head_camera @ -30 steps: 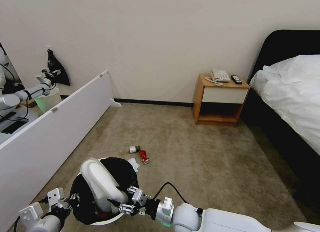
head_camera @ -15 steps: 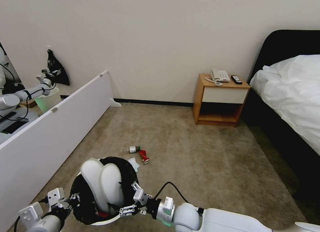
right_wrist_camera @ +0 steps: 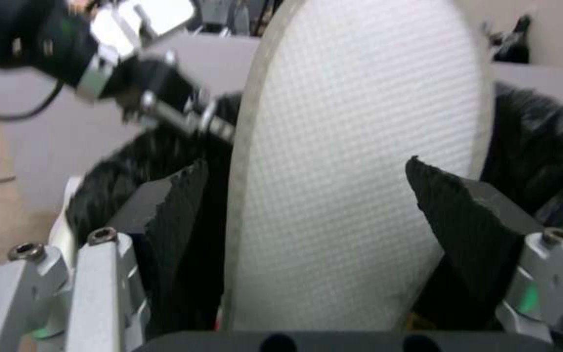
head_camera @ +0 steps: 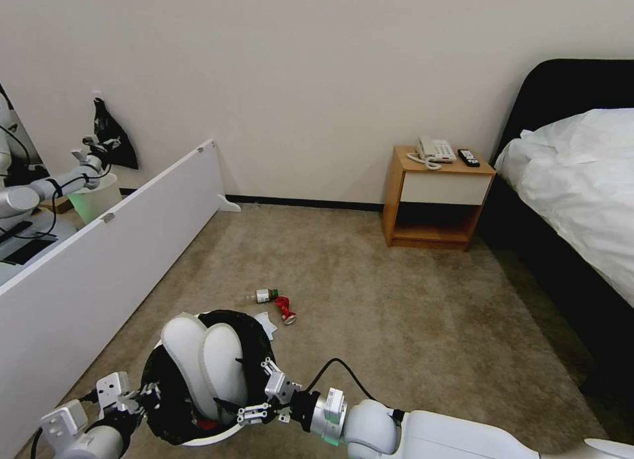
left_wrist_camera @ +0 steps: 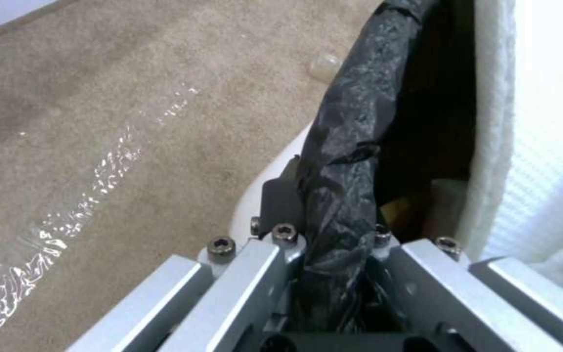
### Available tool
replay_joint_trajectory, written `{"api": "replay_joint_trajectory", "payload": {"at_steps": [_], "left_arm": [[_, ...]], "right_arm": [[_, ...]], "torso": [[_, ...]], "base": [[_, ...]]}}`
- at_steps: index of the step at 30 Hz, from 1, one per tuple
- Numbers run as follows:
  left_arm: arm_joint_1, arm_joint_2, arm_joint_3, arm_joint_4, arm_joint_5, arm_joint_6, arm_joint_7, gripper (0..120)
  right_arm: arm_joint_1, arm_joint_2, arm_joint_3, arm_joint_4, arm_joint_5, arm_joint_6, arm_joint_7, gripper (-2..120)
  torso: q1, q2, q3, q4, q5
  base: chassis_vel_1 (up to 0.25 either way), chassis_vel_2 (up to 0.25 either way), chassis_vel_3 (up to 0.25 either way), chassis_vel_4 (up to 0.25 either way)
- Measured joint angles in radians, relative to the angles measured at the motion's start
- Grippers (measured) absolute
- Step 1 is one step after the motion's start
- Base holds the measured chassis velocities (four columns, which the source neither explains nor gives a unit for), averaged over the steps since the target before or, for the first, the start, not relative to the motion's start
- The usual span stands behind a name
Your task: Pick up the trash bin and place the garbage on the floor into it.
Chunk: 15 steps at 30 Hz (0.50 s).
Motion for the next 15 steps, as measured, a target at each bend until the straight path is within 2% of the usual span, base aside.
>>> {"api": "replay_joint_trajectory", "payload": {"at_steps": [15], "left_arm": [[-0.003, 0.005, -0.010, 0.010, 0.001, 0.000, -0.001, 2]], "right_arm": [[0.028, -0.024, 0.184, 0.139, 0.043, 0.002, 0.009, 79]], "torso": [[0.000, 0.000, 0.000, 0.0000, 0.0001]], "base": [[0.000, 0.000, 0.000, 0.000]]}}
